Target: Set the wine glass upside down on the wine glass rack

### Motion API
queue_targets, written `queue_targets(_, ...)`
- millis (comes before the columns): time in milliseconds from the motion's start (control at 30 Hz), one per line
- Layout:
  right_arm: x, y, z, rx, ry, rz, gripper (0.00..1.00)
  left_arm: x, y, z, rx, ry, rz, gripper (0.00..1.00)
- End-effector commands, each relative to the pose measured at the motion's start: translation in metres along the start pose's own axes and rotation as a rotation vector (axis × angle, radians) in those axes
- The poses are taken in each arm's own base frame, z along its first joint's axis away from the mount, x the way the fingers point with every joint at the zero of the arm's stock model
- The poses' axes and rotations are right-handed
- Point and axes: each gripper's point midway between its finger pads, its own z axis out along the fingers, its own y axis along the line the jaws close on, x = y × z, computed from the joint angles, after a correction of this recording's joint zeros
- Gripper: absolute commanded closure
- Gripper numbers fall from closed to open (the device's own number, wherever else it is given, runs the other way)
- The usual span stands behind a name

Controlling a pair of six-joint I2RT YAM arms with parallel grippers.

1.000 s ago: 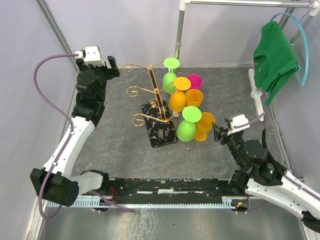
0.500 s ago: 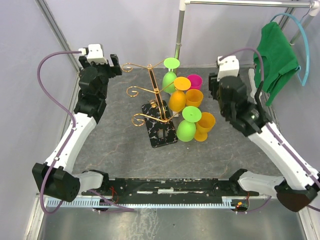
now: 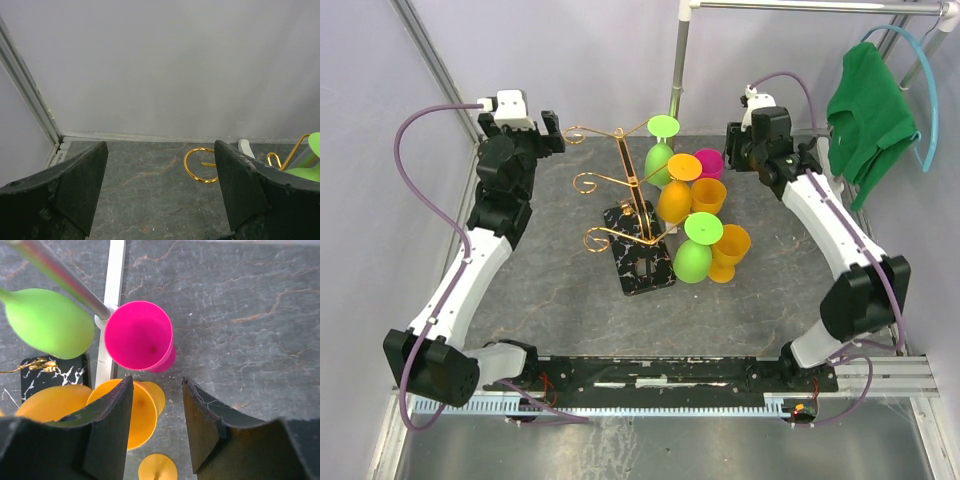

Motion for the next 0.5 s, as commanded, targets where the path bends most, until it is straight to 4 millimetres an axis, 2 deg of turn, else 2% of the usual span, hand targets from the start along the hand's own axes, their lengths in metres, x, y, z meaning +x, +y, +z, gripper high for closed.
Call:
queue_targets(0,-0.034,0.017,0.022,-0.107,-0.086,0.047,0.49,-0.023,0.005,-0.009,-0.007,-0.068,0.011,0.07)
queue_targets(200,-0.029,0.015,0.056,-0.091,-0.055,0.048,0.5,-0.023,0.006,-0.008,-0.011,-0.068,0.001,0.07)
queue_targets(467,-0.02,-0.002,0.076,0.005,-0.009,0.008,0.5,-0.018,-0.001,0.001,0.004,-0.055,-0.025,0.07)
